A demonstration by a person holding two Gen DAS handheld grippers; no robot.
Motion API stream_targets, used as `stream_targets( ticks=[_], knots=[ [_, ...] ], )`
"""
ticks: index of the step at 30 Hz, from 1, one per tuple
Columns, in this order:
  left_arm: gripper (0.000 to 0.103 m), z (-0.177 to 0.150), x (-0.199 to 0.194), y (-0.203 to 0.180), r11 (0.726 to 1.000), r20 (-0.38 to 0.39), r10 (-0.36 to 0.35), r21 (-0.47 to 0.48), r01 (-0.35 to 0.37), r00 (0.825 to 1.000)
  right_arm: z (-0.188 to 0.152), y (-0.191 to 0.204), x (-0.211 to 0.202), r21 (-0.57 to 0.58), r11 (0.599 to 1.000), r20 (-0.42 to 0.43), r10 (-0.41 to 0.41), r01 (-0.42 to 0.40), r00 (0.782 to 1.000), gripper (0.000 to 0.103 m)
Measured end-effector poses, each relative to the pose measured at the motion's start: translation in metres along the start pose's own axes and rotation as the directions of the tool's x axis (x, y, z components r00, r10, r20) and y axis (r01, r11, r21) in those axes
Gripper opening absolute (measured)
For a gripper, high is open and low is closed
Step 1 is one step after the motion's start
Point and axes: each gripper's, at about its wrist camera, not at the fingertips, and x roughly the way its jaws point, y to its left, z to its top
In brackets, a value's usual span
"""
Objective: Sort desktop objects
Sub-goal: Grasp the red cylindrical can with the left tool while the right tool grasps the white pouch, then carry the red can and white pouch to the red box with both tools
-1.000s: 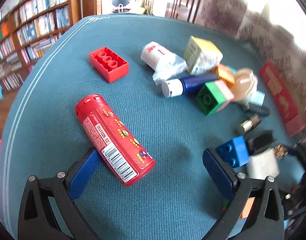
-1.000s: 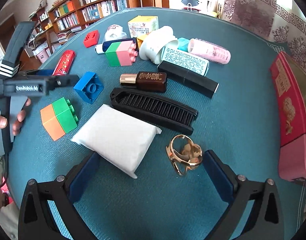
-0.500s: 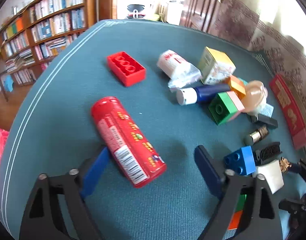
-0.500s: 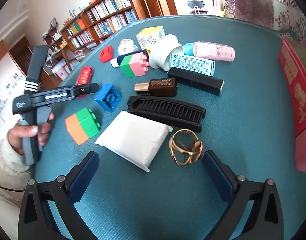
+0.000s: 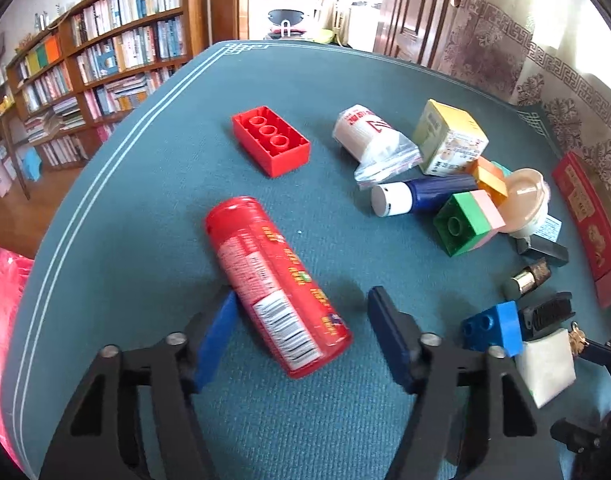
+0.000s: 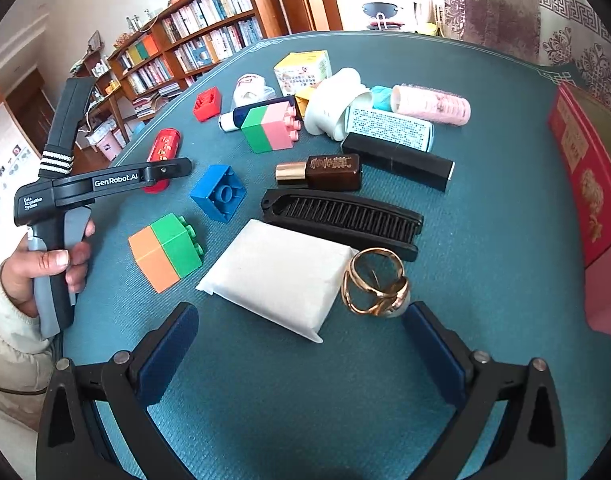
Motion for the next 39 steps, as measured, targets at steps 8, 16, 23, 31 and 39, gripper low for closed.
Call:
stream_targets(
  ticks=[8,16,23,31,39],
  knots=[
    [0.039,0.002,-0.003,0.013,0.998,0.029,-0.034,-0.056,0.036,0.999,-0.003,0.001,-0.007,0.031,0.999,0.016,-0.013,0.012,1.000,0.103],
    [0.033,0.000,-0.023,0.012,0.999,0.137,0.015,-0.047,-0.008,0.991,0.006,0.017,0.006,0.051,0.998,0.000,-0.034,0.034,0.999,0.102],
    [0.033,0.004,-0.006,0.018,0.997,0.067,-0.008,-0.072,0.012,0.998,0.018,0.041,0.032,-0.030,0.979,-0.062,-0.201,0.200,0.978,0.102],
    [0.059,0.002,0.002,0.005,0.999,0.014,-0.026,-0.034,0.026,1.000,0.018,0.036,0.029,-0.013,0.976,-0.063,-0.216,0.215,0.974,0.096],
    [0.062,0.017,0.013,-0.002,0.999,-0.014,0.035,-0.013,-0.035,0.999,0.014,0.030,0.020,-0.016,0.972,-0.026,-0.236,0.235,0.972,0.078]
  ],
)
